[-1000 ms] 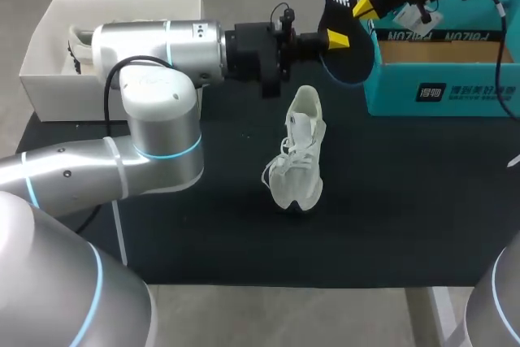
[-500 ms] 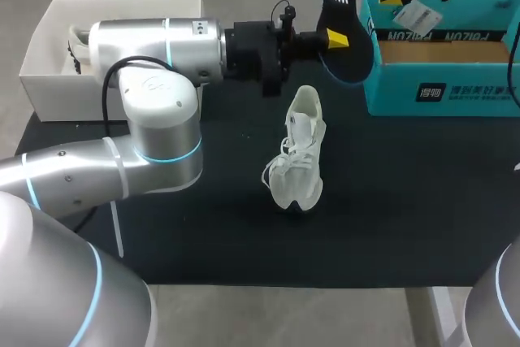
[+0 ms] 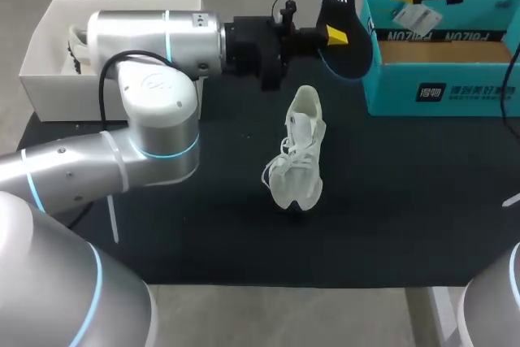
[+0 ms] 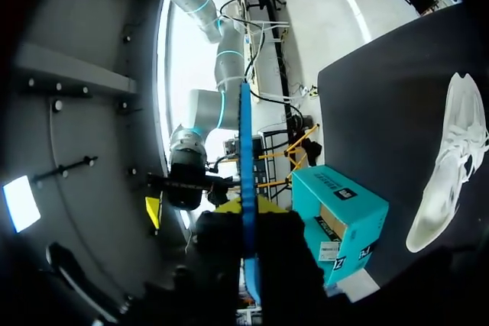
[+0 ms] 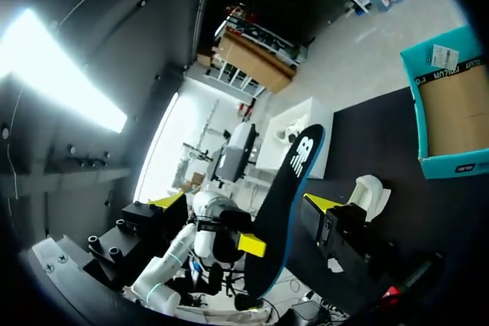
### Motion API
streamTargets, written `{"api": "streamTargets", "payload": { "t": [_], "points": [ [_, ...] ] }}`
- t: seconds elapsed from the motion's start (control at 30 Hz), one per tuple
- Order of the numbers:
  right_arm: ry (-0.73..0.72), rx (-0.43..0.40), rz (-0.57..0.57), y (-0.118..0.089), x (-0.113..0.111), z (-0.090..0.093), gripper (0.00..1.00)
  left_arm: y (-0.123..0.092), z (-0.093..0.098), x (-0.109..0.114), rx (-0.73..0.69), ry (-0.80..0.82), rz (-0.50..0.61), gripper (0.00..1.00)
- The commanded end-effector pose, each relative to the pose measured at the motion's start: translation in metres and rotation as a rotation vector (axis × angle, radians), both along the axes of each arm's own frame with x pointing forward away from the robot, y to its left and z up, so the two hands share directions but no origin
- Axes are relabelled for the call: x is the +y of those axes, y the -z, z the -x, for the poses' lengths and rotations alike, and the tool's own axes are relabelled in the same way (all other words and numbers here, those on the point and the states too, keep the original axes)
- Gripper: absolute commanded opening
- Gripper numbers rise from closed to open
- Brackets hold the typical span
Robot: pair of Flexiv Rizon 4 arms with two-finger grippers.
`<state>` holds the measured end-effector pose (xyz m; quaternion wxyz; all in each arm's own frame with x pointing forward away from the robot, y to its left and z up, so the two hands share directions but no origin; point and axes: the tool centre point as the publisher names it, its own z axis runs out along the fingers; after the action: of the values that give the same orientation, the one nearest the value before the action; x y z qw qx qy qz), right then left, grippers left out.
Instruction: Take the shoe out of the shoebox, open the shoe tongue, remove and reinsert the insole, then place the shoe into the shoebox
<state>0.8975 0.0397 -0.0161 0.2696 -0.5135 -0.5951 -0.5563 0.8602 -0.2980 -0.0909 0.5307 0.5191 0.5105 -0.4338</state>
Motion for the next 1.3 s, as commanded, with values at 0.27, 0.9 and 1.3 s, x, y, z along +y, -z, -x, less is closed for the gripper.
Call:
{"api": "streamTargets", "payload": {
  "t": [0.27,0.9,1.3],
  "points": [
    [-0.024,0.006,-0.044,0.018,-0.008,0.023,1.0,-0.008,-0.014,-0.01,0.017,0.048,-0.059,0.0],
    [-0.104,0.1,-0.076,0.031,-0.025,0.048,1.0,-0.008,-0.014,-0.01,0.017,0.048,-0.059,0.0],
    [-0.104,0.1,-0.076,0.031,-0.025,0.048,1.0,-0.008,-0.014,-0.01,0.017,0.048,-0.059,0.0]
  ]
}}
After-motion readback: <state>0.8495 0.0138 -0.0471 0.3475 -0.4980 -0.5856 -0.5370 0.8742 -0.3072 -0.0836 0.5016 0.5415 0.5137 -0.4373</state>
